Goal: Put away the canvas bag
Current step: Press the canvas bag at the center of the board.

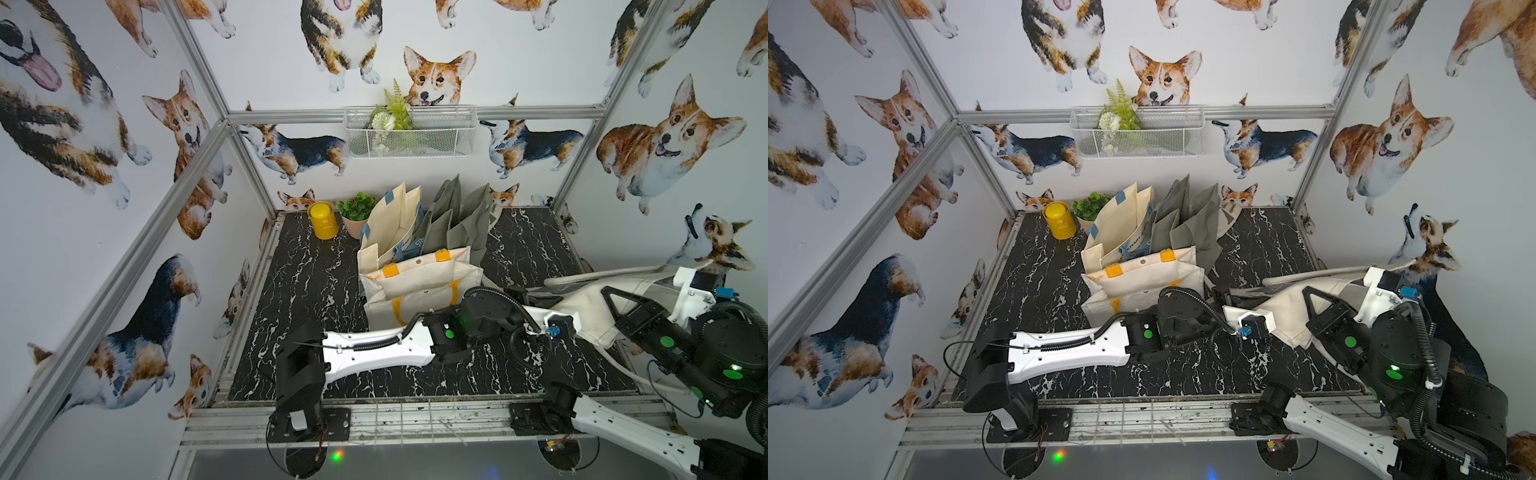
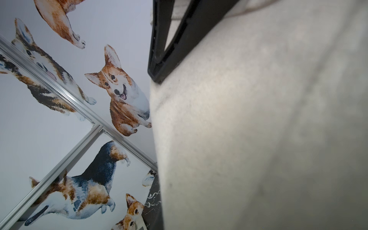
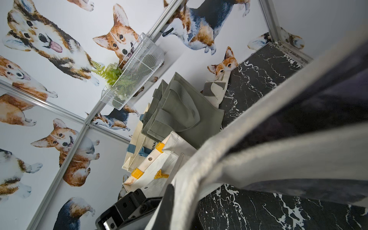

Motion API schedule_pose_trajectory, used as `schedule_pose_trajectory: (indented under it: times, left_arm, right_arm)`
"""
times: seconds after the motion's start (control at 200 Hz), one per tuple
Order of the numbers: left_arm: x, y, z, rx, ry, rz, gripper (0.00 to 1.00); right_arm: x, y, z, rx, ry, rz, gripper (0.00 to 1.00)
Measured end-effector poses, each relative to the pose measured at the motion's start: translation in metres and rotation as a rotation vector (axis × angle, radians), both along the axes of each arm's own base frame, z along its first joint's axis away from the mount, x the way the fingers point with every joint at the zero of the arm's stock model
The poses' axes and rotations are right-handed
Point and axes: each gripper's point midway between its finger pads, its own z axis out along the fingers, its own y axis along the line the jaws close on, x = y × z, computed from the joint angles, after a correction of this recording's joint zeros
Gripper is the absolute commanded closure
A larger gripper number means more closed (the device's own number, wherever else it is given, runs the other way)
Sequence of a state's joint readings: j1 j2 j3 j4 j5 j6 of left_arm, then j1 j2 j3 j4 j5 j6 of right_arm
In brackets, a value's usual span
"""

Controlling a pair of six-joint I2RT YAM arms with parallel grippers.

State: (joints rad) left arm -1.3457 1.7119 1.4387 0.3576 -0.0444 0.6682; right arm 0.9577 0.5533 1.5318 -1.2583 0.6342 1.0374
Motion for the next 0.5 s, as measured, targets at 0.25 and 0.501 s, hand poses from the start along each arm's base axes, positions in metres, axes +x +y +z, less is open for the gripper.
schedule_pose_trajectory:
  times: [0.25,0.501]
  left_arm:
    - [0.011,0.029,0.001,0.057,0.218,-0.035,1.0]
    - [0.028,0.041,0.013,0.033,0.478,-0.081,1.0]
  right_arm:
    - [0.004,-0.005,0.012,-0.063,-0.07,0.008,0.72]
    - [0.011,-0.013,0.034,-0.151,-0.152,-0.012,0.53]
